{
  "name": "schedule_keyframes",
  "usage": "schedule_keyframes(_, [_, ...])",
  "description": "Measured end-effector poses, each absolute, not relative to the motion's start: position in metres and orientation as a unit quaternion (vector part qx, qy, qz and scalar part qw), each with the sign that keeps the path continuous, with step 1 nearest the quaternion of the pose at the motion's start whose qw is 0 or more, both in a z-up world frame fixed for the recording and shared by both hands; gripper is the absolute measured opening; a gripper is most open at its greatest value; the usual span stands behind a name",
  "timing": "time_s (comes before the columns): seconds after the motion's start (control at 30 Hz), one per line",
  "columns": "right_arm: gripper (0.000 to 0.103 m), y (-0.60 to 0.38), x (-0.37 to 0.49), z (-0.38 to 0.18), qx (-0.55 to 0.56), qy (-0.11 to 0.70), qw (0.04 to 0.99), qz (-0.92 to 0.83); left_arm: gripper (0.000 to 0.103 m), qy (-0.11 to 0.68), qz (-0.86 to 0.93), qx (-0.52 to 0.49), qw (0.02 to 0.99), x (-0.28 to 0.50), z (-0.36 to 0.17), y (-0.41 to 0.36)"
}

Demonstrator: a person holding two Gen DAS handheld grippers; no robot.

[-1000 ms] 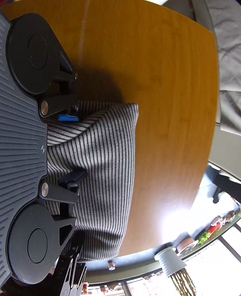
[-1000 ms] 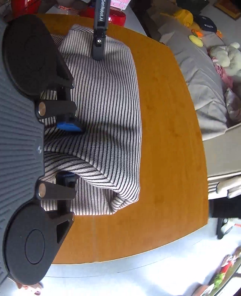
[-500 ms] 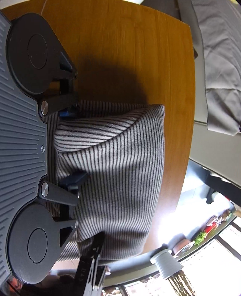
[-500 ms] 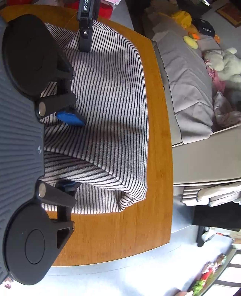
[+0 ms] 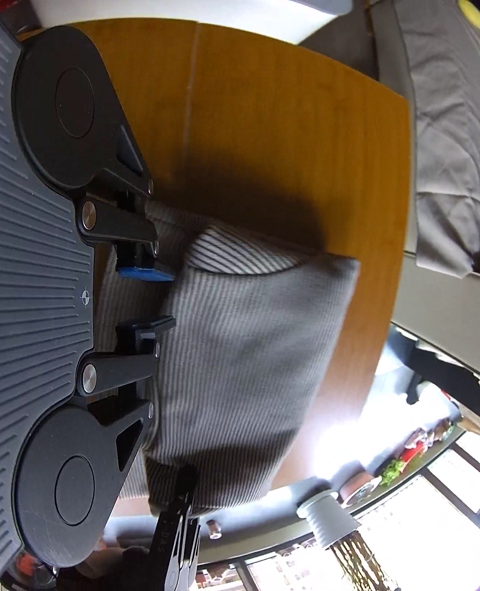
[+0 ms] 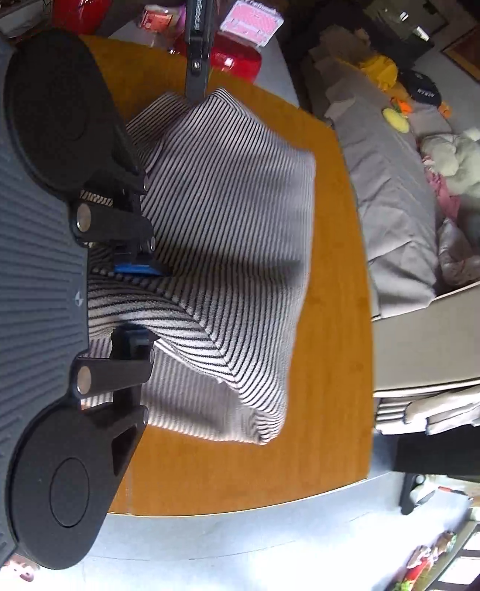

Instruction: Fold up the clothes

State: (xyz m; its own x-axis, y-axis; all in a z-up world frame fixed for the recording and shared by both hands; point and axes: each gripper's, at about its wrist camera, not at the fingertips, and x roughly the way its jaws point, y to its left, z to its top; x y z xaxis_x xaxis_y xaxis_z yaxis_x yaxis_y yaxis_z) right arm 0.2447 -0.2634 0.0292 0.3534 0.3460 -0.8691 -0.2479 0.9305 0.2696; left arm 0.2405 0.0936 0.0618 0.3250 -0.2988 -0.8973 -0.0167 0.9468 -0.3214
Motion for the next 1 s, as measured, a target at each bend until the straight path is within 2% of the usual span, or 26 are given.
schedule_keyframes(0.1, [0.027, -0.266, 0.242, 0.026, 0.054, 0.549, 0.817, 0.168, 0.027, 0.545, -0.086, -0.157, 0.819, 0.235, 0.068, 0.098])
schedule_keyframes(0.13, [0.028, -0.265, 0.242, 0.027, 0.052, 0.549, 0.818, 0.165, 0.037, 0.534, -0.083, -0.162, 0.826, 0.236, 0.071, 0.1])
schedule_keyframes(0.17, [0.03, -0.264, 0.242, 0.028, 0.05, 0.549, 0.818, 0.162, 0.053, 0.526, -0.078, -0.164, 0.831, 0.24, 0.074, 0.103])
schedule_keyframes(0.23, [0.033, -0.262, 0.242, 0.029, 0.043, 0.549, 0.82, 0.156, 0.066, 0.521, -0.063, -0.161, 0.836, 0.251, 0.071, 0.106])
schedule_keyframes(0.4, [0.042, -0.264, 0.237, 0.031, 0.071, 0.544, 0.825, 0.134, 0.07, 0.54, -0.048, -0.139, 0.829, 0.278, 0.047, 0.1])
schedule_keyframes(0.43, [0.045, -0.262, 0.234, 0.03, 0.071, 0.545, 0.825, 0.133, 0.068, 0.544, -0.049, -0.131, 0.827, 0.282, 0.043, 0.096])
schedule_keyframes(0.53, [0.046, -0.257, 0.229, 0.024, 0.062, 0.548, 0.824, 0.128, 0.047, 0.542, -0.045, -0.102, 0.833, 0.283, 0.041, 0.081])
schedule_keyframes(0.67, [0.032, -0.249, 0.225, 0.026, 0.045, 0.539, 0.831, 0.129, 0.034, 0.532, -0.046, -0.096, 0.84, 0.276, 0.051, 0.074])
schedule_keyframes(0.77, [0.026, -0.251, 0.225, 0.032, 0.038, 0.533, 0.833, 0.146, 0.03, 0.525, -0.054, -0.109, 0.842, 0.27, 0.064, 0.076])
schedule_keyframes(1.0, [0.021, -0.267, 0.217, 0.085, 0.067, 0.492, 0.847, 0.188, 0.025, 0.493, -0.086, -0.136, 0.855, 0.246, 0.109, 0.081])
